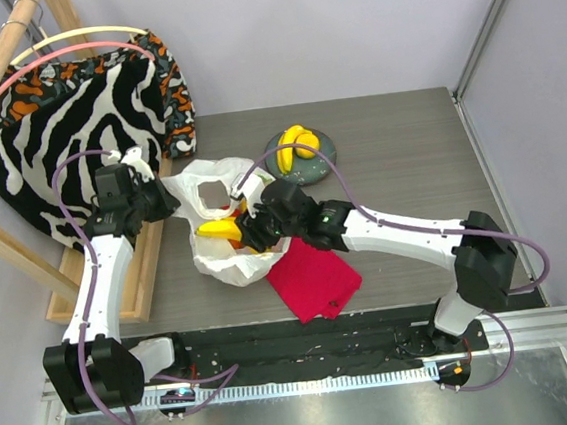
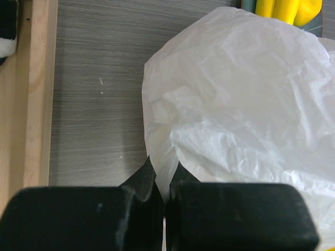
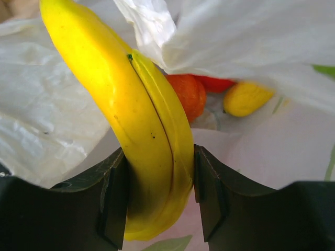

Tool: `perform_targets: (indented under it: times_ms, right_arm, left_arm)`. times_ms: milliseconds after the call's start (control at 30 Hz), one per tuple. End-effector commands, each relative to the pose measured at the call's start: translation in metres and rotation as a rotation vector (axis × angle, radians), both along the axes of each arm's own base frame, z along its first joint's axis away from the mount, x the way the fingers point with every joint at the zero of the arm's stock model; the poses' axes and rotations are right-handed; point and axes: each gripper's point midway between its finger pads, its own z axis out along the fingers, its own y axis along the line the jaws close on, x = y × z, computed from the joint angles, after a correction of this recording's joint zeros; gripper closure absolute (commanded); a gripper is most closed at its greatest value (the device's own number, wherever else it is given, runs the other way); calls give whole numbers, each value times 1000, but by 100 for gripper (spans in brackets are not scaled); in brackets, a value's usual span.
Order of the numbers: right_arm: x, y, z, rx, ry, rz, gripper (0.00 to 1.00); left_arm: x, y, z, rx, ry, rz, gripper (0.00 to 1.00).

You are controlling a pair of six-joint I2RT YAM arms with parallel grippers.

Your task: Place the fruits into the plastic bag

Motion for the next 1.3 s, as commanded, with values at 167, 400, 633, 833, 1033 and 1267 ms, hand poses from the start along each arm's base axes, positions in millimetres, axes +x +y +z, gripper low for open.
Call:
perform_targets:
  times_ms: [167, 400, 633, 833, 1033, 1267]
  right_arm:
    - [51, -13, 29, -39, -111, -265, 86]
    - [91, -11, 39, -59, -176, -372, 86]
    - [112, 18, 27, -36, -182, -350, 86]
    - [103, 32, -11, -59, -98, -295, 85]
    - [94, 24, -48, -120, -38, -291, 83]
    - [99, 9, -79, -222, -22, -358, 81]
  left_arm:
    - [3, -2, 15, -13, -66, -9, 100]
    - [3, -9, 15, -39, -65, -39, 100]
    - [3, -11, 15, -51, -66, -48, 100]
    - [3, -10, 16, -46, -68, -39, 100]
    - [4, -10, 15, -53, -61, -36, 100]
    - [4, -10, 13, -50, -57, -33, 100]
